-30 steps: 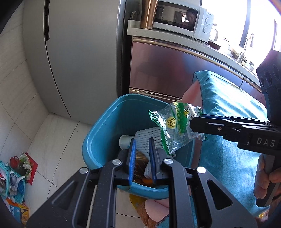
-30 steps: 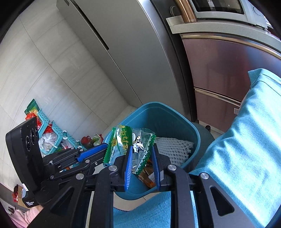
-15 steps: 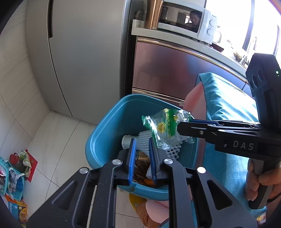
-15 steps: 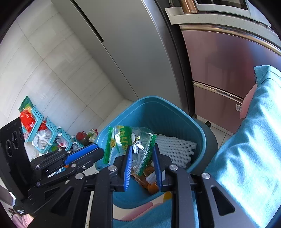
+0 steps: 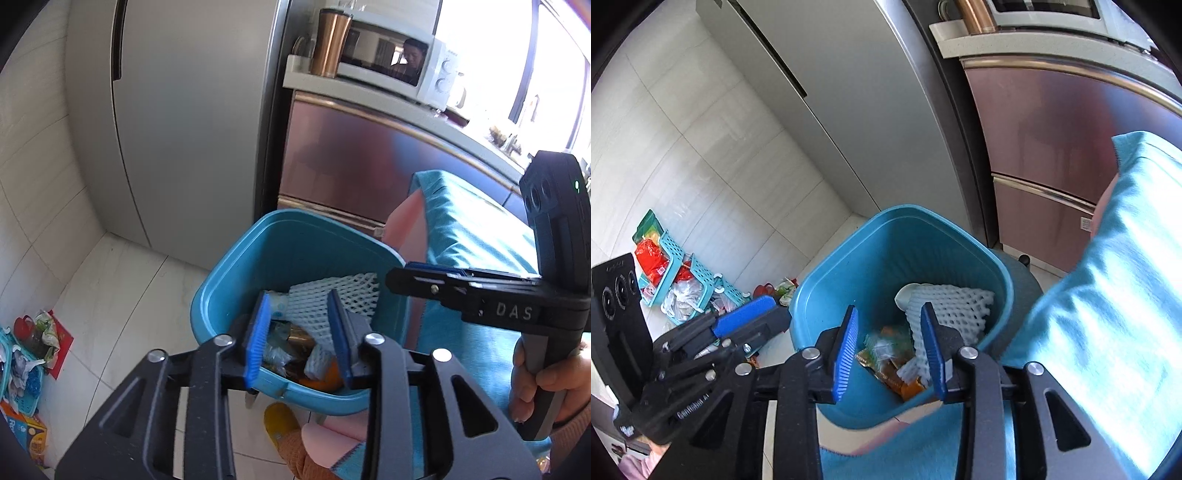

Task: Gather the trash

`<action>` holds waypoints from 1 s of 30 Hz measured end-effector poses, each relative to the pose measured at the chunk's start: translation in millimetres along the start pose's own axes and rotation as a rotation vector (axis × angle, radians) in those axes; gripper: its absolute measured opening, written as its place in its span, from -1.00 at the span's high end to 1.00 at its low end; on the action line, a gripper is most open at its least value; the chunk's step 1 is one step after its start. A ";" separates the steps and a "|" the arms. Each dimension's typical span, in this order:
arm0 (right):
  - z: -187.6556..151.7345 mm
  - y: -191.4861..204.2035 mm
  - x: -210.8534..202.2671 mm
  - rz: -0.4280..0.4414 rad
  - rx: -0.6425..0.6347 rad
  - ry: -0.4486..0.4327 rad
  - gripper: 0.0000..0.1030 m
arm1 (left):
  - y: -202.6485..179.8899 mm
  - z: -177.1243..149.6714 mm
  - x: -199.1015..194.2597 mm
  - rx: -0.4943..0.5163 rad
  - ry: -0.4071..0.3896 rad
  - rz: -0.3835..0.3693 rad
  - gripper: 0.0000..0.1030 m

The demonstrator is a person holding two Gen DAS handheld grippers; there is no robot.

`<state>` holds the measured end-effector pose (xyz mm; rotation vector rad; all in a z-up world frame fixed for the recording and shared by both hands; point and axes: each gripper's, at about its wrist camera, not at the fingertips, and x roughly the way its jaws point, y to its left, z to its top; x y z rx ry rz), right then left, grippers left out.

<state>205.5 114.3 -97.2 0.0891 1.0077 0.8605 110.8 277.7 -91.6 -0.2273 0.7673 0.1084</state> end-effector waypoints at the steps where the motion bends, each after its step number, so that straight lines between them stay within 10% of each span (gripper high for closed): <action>1: -2.4 -0.7 -5.2 -0.004 -0.004 -0.014 0.26 | -1.3 -0.5 -3.9 0.002 -0.011 -0.008 0.25; 13: -51.9 -16.7 -122.9 -0.174 -0.027 -0.293 -0.43 | -53.1 -11.6 -55.7 0.081 -0.174 -0.138 -0.91; 19: -91.2 -25.0 -183.0 -0.337 -0.022 -0.453 -0.88 | -94.0 -19.1 -76.4 0.118 -0.250 -0.161 -0.91; 30: -148.9 -44.6 -263.4 -0.578 0.031 -0.678 -0.87 | -164.8 -31.9 -109.9 0.177 -0.398 -0.164 -0.91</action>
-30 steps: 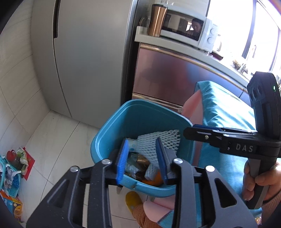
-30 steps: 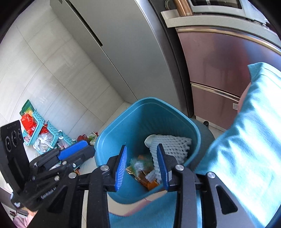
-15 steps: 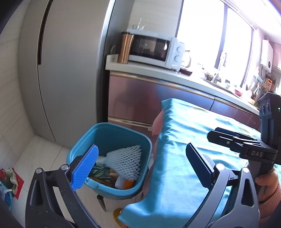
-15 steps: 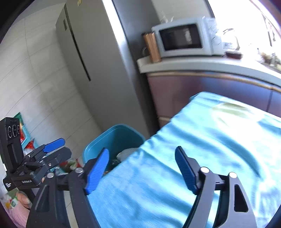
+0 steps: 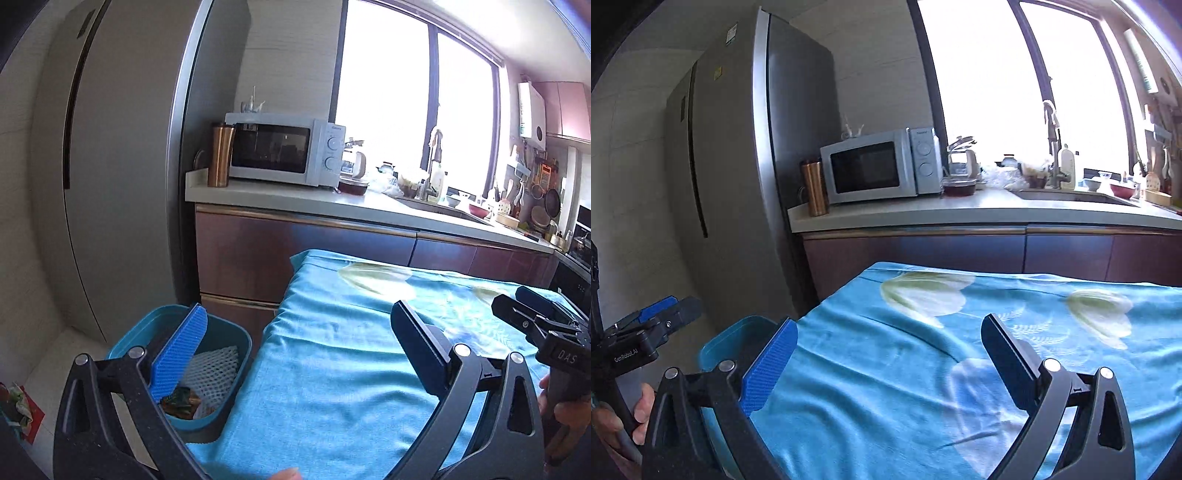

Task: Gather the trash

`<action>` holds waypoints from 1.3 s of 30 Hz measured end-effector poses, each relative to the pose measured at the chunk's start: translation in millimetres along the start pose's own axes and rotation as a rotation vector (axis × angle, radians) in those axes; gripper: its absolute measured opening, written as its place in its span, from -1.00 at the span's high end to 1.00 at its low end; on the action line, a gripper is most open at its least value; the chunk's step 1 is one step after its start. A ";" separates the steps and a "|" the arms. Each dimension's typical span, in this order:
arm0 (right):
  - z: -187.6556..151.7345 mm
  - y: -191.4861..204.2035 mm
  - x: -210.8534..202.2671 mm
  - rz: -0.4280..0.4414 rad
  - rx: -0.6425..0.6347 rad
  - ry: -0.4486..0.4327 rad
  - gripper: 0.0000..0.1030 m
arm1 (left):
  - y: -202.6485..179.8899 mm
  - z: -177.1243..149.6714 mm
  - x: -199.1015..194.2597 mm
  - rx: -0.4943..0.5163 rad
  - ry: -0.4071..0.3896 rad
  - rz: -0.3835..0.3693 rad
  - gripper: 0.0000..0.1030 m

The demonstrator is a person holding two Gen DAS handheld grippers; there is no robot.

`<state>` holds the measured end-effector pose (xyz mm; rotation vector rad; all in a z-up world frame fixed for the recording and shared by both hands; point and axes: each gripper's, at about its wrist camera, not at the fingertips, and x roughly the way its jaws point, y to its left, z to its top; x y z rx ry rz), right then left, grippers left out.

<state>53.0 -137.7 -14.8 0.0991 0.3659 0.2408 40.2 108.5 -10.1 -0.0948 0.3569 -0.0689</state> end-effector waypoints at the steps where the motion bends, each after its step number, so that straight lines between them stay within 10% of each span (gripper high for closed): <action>1: -1.0 -3.4 -6.1 -0.019 -0.002 -0.016 -0.87 | -5.7 1.4 -1.4 0.012 -0.010 -0.004 -0.91; 39: -18.6 -28.6 -79.8 -0.195 -0.015 -0.167 -0.87 | -61.7 -12.3 -48.9 0.126 -0.168 -0.002 -0.91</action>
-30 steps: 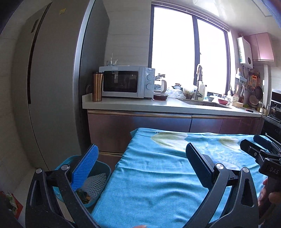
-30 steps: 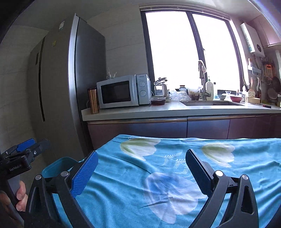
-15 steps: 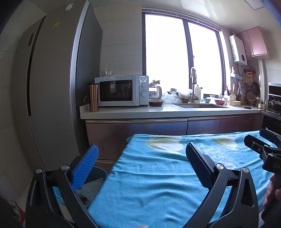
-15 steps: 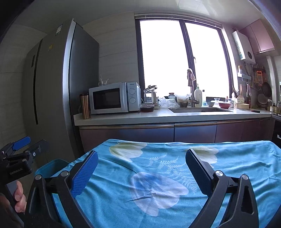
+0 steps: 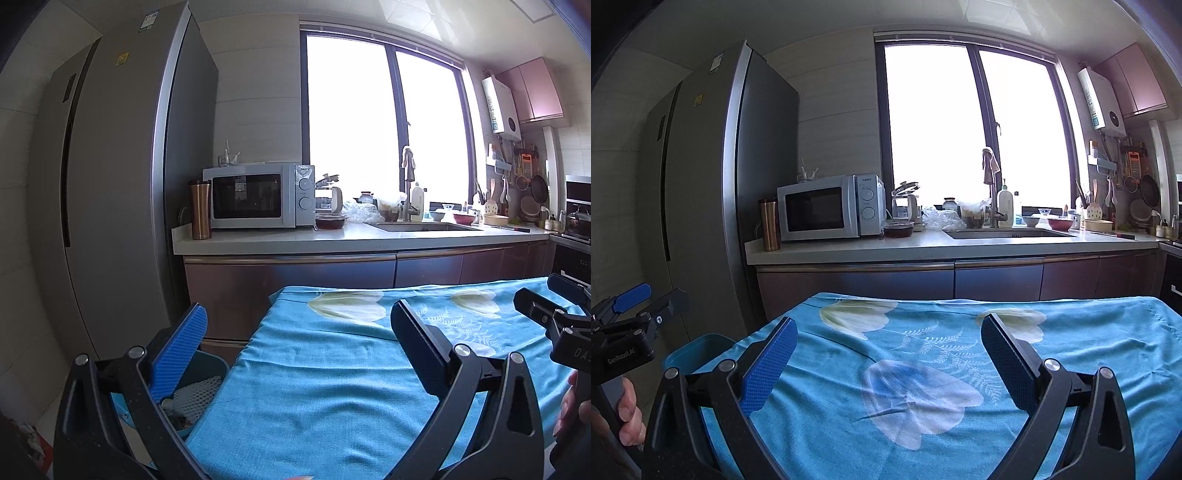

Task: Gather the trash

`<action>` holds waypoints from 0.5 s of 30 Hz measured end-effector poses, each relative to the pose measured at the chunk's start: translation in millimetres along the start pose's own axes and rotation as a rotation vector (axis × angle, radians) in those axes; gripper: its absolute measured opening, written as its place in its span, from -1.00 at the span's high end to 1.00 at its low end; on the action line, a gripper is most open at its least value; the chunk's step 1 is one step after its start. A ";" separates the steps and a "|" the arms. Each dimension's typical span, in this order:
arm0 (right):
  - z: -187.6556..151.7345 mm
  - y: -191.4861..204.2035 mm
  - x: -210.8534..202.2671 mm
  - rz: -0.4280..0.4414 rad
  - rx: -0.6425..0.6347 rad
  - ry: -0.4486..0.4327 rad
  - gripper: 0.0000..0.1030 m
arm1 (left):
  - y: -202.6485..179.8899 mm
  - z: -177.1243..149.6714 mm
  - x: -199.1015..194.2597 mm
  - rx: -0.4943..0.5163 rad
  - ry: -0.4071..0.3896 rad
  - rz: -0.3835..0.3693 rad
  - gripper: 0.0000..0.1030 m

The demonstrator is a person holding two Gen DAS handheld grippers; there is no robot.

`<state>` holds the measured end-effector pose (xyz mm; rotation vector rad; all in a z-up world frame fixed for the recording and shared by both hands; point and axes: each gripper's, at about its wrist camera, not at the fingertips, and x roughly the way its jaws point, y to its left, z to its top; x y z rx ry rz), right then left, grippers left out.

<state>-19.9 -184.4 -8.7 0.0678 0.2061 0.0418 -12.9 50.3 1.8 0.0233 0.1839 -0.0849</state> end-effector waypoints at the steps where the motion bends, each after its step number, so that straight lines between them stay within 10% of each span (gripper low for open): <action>1: -0.1 -0.6 0.0 -0.001 0.000 0.000 -0.87 | -0.1 0.1 0.0 -0.001 0.000 -0.001 -0.91; 15: -0.9 -4.4 -3.6 -0.007 0.006 -0.003 -0.87 | -1.4 -1.9 -2.2 0.008 -0.013 0.001 -0.91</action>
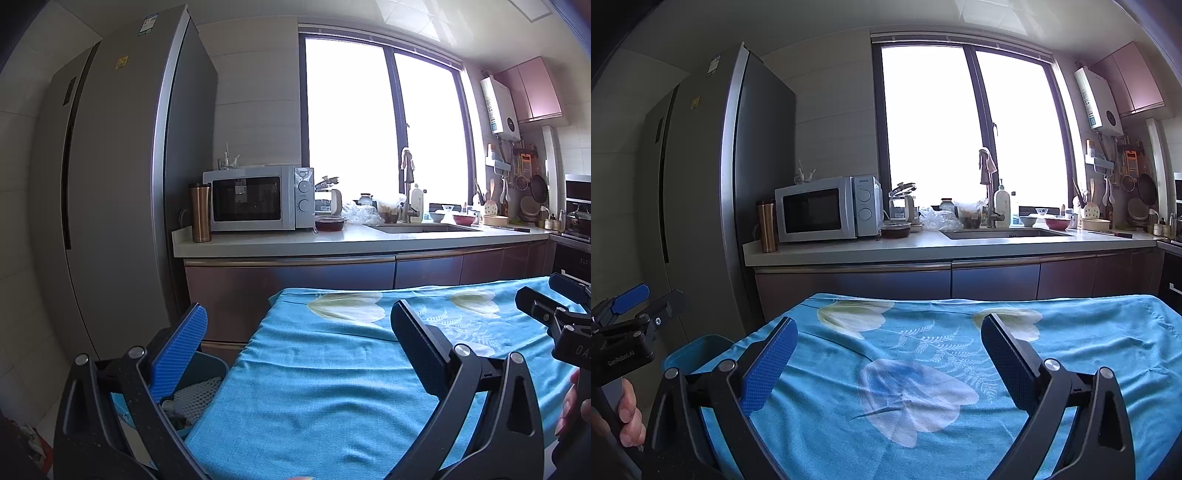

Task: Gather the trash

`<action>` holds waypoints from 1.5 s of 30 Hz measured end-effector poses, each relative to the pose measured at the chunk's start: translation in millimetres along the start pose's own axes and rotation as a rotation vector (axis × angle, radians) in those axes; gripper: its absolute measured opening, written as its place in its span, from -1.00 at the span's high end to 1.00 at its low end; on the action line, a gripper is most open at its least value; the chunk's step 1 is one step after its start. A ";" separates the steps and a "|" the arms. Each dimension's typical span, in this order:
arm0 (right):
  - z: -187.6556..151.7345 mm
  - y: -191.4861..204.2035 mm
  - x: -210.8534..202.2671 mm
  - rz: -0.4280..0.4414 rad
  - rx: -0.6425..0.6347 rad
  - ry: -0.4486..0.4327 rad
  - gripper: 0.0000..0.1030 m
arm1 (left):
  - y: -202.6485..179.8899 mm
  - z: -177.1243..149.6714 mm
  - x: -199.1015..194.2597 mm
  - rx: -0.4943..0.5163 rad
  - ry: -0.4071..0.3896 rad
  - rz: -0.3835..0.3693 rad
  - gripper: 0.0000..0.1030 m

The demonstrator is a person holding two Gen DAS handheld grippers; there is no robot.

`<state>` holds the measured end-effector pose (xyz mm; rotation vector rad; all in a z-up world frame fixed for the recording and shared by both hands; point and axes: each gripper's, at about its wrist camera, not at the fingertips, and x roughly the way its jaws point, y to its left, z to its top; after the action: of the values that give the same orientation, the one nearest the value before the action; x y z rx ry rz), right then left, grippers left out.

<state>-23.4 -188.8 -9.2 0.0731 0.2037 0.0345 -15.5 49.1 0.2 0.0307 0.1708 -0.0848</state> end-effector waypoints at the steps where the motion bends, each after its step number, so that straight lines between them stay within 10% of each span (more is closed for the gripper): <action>1: -0.1 0.1 0.0 -0.001 0.000 0.000 -0.87 | 0.0 -0.1 0.0 0.001 -0.001 0.001 -0.91; 45: 4.0 2.2 -2.4 -0.005 0.004 -0.014 -0.87 | 0.7 0.9 -2.0 -0.003 -0.019 0.013 -0.91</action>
<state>-25.1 -187.0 -4.6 0.0767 0.1903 0.0290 -17.3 49.9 1.5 0.0283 0.1522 -0.0714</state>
